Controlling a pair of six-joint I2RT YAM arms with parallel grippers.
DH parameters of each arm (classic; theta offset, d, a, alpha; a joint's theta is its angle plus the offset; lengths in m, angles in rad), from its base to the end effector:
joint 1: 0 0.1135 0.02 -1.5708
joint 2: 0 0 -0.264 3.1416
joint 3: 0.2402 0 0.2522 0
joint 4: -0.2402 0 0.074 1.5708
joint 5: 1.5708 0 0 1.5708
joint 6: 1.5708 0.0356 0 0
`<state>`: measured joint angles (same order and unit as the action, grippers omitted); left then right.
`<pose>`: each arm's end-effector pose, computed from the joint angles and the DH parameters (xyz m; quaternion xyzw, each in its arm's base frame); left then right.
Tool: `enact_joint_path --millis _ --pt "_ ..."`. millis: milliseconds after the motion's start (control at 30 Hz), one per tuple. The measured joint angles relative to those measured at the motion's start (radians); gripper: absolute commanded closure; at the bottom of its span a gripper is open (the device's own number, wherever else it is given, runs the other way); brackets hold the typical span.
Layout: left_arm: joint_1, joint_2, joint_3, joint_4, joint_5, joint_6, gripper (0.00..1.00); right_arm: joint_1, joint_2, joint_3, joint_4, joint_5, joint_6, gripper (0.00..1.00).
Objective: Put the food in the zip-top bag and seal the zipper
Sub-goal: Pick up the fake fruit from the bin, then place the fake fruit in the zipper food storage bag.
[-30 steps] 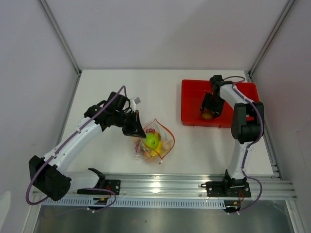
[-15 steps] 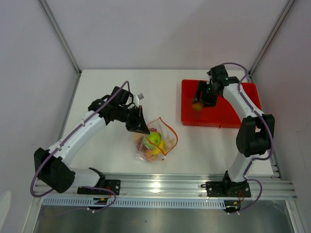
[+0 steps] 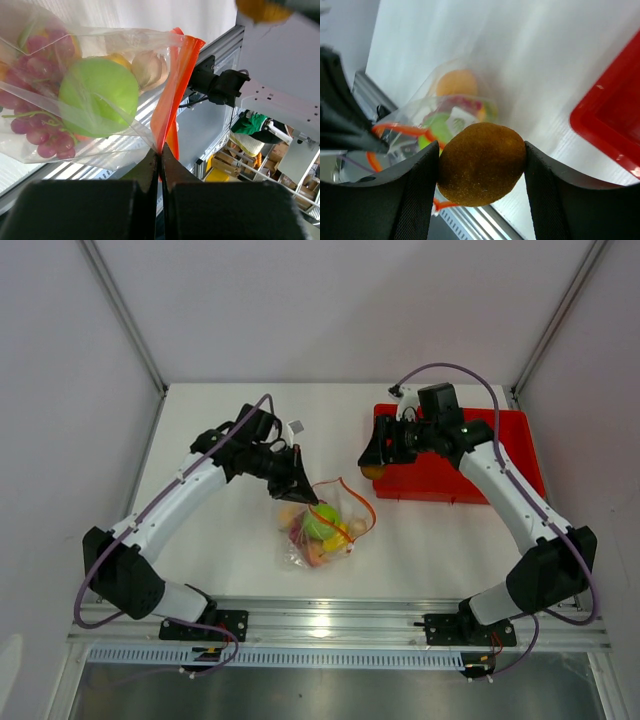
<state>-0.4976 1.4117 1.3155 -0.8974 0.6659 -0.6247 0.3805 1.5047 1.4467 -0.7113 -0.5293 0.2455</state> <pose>0.2386 -0.1546 0.3249 0.0353 0.9101 -0.4084 0.0610 0.2958 0.1377 0.3498 -0.1617 0.8798 0.3451 0.2841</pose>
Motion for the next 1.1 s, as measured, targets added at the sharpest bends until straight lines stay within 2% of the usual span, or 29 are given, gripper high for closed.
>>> enact_joint_path --millis 400,900,1000,1100 --pt "0.001 0.069 0.118 -0.051 0.001 0.000 0.99 0.089 -0.128 -0.113 0.105 -0.200 -0.068 0.88" --pt "0.001 0.083 0.129 -0.056 0.015 -0.004 0.99 0.211 -0.054 -0.120 0.109 -0.265 -0.129 0.82" --pt "0.001 0.083 0.129 -0.057 0.019 -0.004 0.99 0.222 -0.012 -0.111 0.099 -0.253 -0.139 0.77" --pt "0.001 0.083 0.129 -0.059 0.019 -0.003 0.99 0.225 0.023 -0.093 0.085 -0.220 -0.151 0.59"
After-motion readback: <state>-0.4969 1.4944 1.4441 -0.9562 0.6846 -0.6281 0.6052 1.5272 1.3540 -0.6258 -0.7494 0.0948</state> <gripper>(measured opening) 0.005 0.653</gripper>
